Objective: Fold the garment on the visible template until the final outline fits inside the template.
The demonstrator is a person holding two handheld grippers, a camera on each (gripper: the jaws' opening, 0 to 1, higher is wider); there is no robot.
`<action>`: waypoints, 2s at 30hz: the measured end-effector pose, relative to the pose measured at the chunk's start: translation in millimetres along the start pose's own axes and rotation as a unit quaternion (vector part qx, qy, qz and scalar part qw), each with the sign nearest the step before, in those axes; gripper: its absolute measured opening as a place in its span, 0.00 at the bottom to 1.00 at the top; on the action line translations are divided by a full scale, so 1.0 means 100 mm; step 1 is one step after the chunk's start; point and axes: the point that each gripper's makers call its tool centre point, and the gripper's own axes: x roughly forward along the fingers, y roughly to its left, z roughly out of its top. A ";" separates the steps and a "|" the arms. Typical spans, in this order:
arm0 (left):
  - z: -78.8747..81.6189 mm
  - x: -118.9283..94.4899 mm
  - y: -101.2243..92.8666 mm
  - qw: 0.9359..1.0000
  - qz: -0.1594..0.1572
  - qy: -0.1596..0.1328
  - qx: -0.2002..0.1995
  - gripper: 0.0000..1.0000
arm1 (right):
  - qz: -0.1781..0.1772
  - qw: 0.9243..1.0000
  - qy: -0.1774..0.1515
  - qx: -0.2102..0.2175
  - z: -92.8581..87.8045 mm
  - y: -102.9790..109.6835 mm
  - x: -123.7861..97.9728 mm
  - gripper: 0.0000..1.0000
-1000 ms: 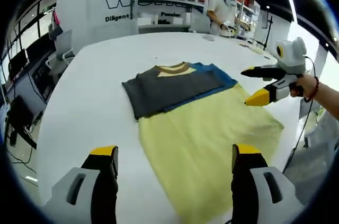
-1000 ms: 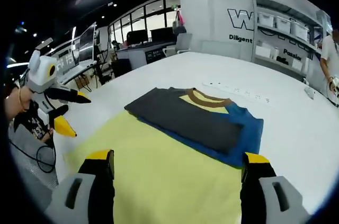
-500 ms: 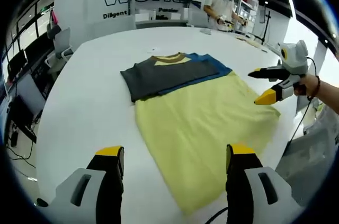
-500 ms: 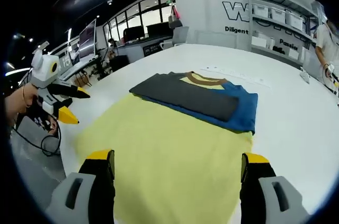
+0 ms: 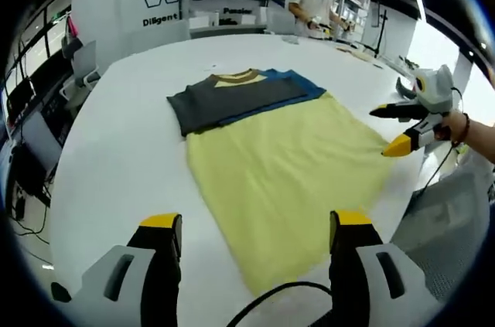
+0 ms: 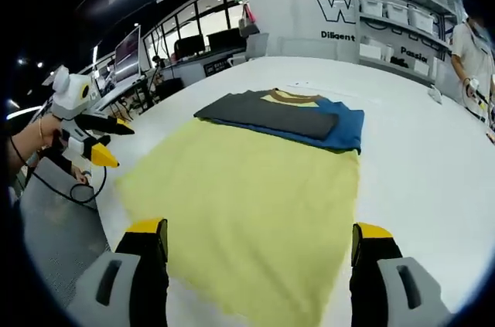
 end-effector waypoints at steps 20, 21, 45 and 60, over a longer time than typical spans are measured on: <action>-0.42 0.02 -0.05 0.998 -0.002 0.043 -0.053 0.58 | -0.035 0.999 0.020 0.028 -0.38 -0.09 -0.17 0.87; -0.42 0.02 -0.05 0.998 -0.001 0.045 -0.050 0.57 | -0.037 0.999 0.019 0.030 -0.39 -0.09 -0.18 0.86; -0.72 -0.02 -0.10 0.994 0.026 0.105 -0.013 0.32 | -0.087 0.993 0.037 0.065 -0.61 -0.24 -0.37 0.59; -0.74 -0.04 -0.03 0.992 0.046 0.114 0.004 0.17 | -0.107 0.990 0.081 0.032 -0.74 -0.27 -0.42 0.29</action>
